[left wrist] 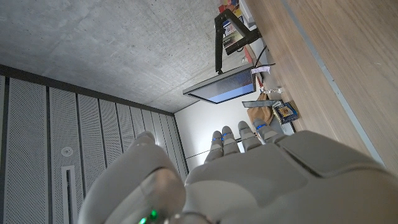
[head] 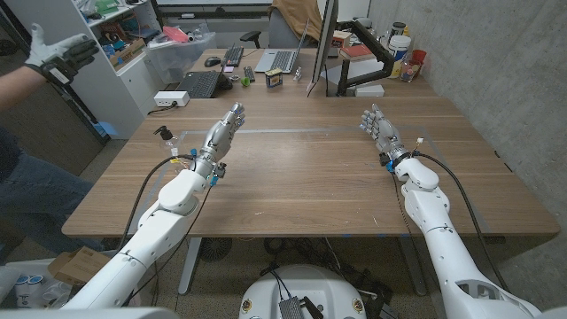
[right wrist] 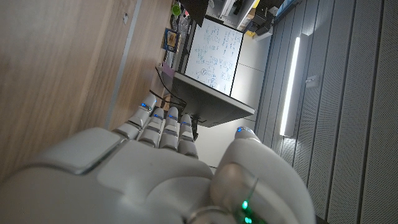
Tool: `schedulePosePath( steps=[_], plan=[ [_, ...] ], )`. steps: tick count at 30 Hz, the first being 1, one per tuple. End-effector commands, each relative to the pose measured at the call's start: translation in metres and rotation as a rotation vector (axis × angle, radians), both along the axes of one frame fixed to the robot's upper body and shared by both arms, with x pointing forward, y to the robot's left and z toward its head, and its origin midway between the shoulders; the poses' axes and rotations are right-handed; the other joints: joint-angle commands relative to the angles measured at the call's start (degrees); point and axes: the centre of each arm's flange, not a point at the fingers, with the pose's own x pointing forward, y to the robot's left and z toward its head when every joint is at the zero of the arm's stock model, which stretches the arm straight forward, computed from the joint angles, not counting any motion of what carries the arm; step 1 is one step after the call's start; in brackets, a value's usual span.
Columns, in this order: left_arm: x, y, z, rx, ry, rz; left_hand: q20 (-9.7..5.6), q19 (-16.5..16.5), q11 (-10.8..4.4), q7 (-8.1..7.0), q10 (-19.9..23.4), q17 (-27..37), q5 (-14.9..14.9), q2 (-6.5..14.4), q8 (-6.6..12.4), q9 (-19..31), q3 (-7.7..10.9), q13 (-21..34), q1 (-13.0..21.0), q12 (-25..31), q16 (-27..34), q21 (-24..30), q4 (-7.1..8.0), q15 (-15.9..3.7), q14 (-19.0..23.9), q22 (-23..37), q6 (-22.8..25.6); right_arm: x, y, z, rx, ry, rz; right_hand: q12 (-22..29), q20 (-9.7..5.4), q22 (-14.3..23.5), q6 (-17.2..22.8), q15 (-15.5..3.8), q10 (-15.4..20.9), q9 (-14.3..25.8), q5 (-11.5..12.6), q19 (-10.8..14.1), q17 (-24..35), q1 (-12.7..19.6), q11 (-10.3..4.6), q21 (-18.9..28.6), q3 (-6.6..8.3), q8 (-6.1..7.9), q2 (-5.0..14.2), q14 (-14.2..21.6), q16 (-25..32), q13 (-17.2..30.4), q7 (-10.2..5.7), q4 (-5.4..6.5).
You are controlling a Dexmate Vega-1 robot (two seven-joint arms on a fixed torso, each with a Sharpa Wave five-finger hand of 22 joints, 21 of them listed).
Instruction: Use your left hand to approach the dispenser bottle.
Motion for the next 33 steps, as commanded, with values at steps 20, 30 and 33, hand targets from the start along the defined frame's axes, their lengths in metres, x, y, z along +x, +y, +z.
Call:
schedulePosePath(
  steps=[20,30,33],
  plan=[
    [-0.027,0.013,0.004,0.059,-0.058,0.065,0.54,0.4,-0.41,-0.45,0.5,0.2,0.1,-0.2,-0.05,0.2,0.0,0.1,1.4,0.2,0.3,-0.8,-0.76,0.08,0.3,0.3,0.4,0.005,0.003,0.002,0.011,-0.017,0.013,-0.1,0.22,0.3,0.7,-0.22,0.9,0.3,-0.1,0.3,0.2,-0.1,0.03,-0.7,0.04,-0.04,0.53,0.8,-0.1,0.0,-0.16,-0.59],
    [-0.034,0.016,0.007,0.073,-0.075,0.084,0.57,0.4,-0.26,-0.55,0.5,0.2,0.1,-0.2,-0.13,0.2,-0.06,0.1,1.6,0.2,0.2,-1.1,-0.9,0.06,0.4,0.3,0.4,0.009,0.002,0.003,0.011,-0.014,0.016,-0.1,0.21,0.3,0.7,-0.22,1.0,0.3,-0.1,0.4,0.1,-0.2,0.02,-0.9,0.01,-0.07,0.57,0.8,-0.2,0.0,-0.16,-0.65],
    [-0.036,0.017,0.009,0.08,-0.08,0.095,0.57,0.5,-0.36,-0.57,0.6,0.2,0.1,-0.2,-0.14,0.2,-0.07,0.1,1.7,0.2,0.2,-1.1,-0.94,0.17,0.4,0.3,0.5,0.01,0.002,0.002,0.011,-0.013,0.017,-0.1,0.27,0.3,0.7,-0.18,1.0,0.3,-0.1,0.4,0.1,-0.2,0.08,-1.0,0.0,-0.08,0.58,0.8,-0.2,0.0,-0.15,-0.66]
  ],
)
